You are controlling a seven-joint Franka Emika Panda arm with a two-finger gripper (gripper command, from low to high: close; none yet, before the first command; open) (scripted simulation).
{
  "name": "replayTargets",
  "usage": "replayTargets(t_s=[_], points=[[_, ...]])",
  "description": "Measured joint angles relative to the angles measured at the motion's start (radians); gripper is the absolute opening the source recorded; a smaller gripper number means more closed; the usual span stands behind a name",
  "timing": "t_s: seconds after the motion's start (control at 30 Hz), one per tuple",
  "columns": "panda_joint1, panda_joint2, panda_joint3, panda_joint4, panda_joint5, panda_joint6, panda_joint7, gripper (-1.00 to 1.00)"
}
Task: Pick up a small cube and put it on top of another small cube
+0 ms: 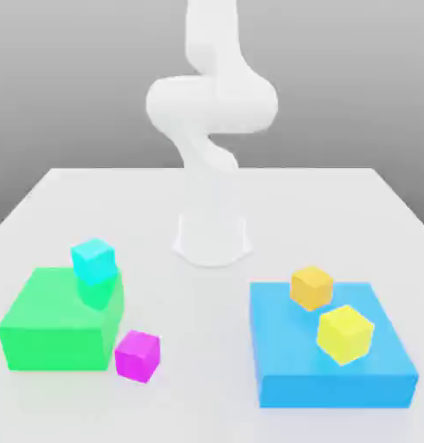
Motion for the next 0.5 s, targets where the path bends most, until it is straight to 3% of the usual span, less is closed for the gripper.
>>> replayTargets(t_s=[0.5], points=[[-0.224,0.346,0.100,-0.206,0.069,0.221,0.612,0.00]])
